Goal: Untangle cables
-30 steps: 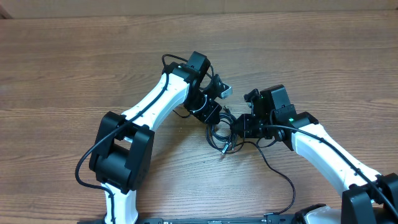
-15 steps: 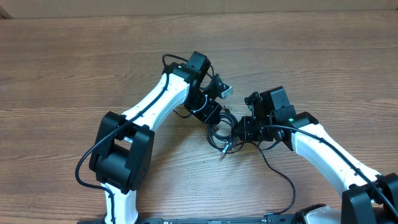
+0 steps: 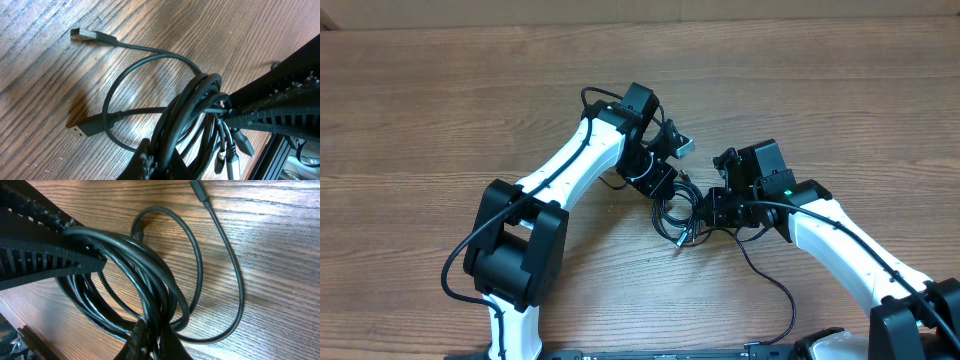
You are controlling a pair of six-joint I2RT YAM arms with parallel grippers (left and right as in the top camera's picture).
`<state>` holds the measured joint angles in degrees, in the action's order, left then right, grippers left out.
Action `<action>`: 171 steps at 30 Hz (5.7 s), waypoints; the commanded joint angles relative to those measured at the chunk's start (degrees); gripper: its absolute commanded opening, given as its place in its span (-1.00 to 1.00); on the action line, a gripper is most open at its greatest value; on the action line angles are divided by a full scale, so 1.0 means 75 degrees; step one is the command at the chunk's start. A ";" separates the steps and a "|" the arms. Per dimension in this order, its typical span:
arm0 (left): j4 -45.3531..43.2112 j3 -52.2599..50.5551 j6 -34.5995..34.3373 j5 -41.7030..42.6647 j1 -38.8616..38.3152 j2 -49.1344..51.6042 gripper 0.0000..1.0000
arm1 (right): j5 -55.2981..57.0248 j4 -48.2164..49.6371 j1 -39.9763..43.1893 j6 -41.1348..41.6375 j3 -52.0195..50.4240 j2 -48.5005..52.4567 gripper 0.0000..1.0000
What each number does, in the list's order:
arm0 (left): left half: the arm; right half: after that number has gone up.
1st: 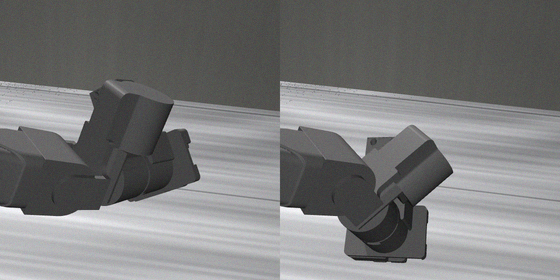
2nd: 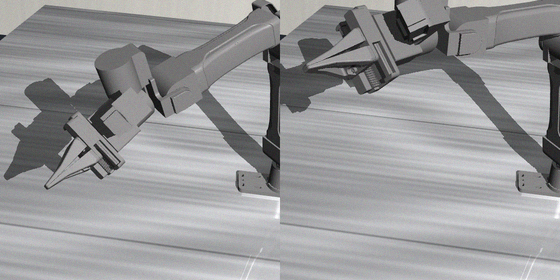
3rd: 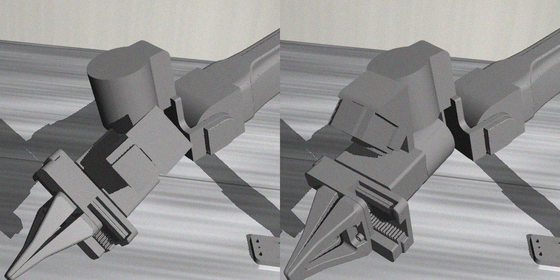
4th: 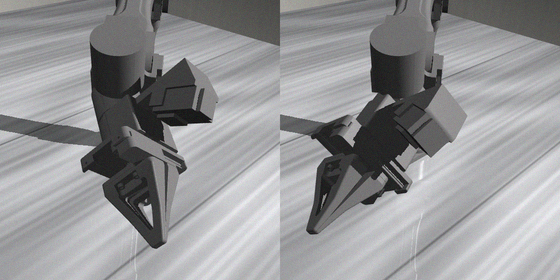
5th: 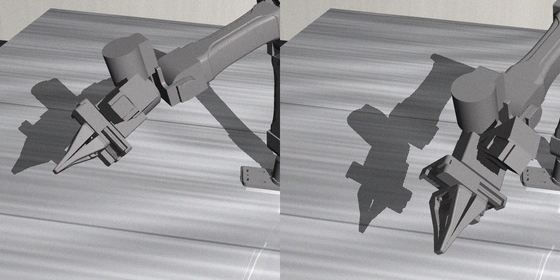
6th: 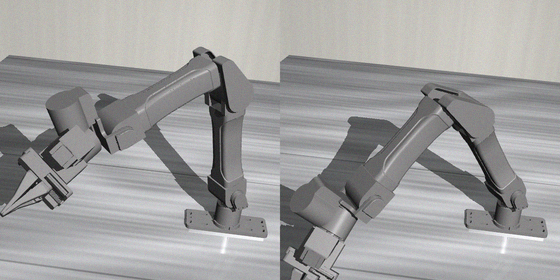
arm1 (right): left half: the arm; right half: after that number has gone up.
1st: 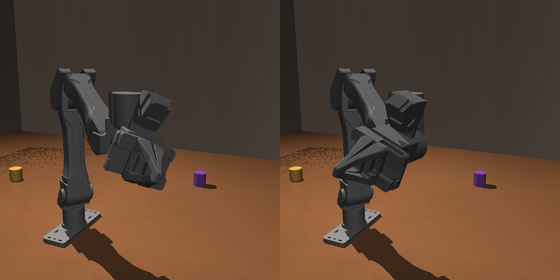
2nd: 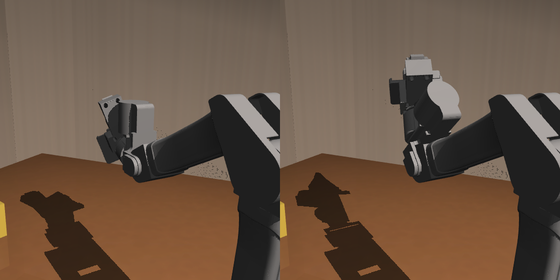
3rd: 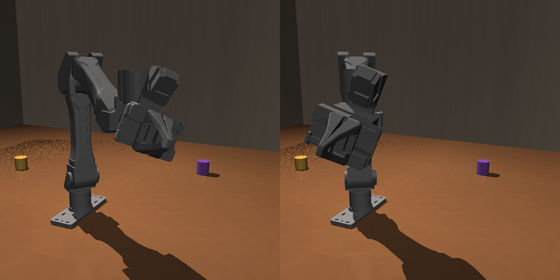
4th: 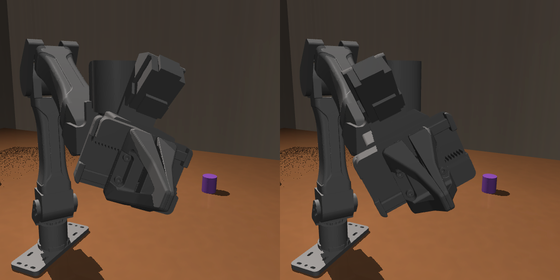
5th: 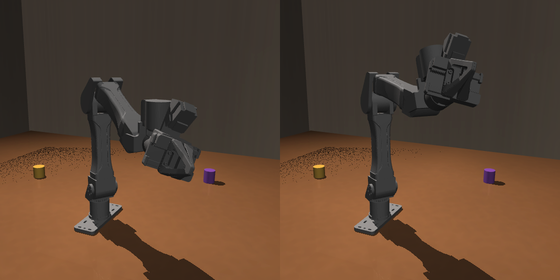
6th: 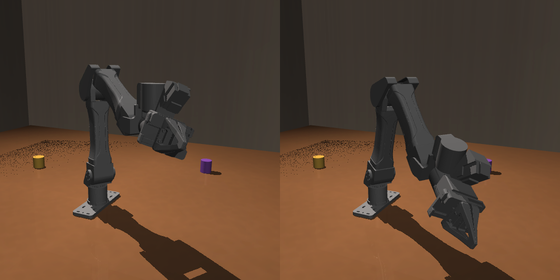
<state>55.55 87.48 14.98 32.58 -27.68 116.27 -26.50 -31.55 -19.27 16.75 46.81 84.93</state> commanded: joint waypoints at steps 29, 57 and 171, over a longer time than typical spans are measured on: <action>-0.0035 0.0201 -0.0055 0.0259 -0.0015 -0.0219 -0.91 | 0.1699 -0.0697 -0.0035 0.1110 0.0015 0.0003 -0.38; -0.0041 0.0201 -0.0058 0.0259 -0.0015 -0.0219 -0.91 | -0.0306 -0.0399 0.0181 0.0105 0.0023 -0.0006 -0.17; -0.0361 0.0201 -0.0699 0.0676 -0.0015 -0.0219 -0.92 | -0.0166 -0.0973 0.1268 -0.1244 0.0020 0.0475 -0.16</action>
<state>52.88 87.48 9.13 32.01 -28.10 116.27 -31.46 -40.49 -7.88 5.74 47.44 87.77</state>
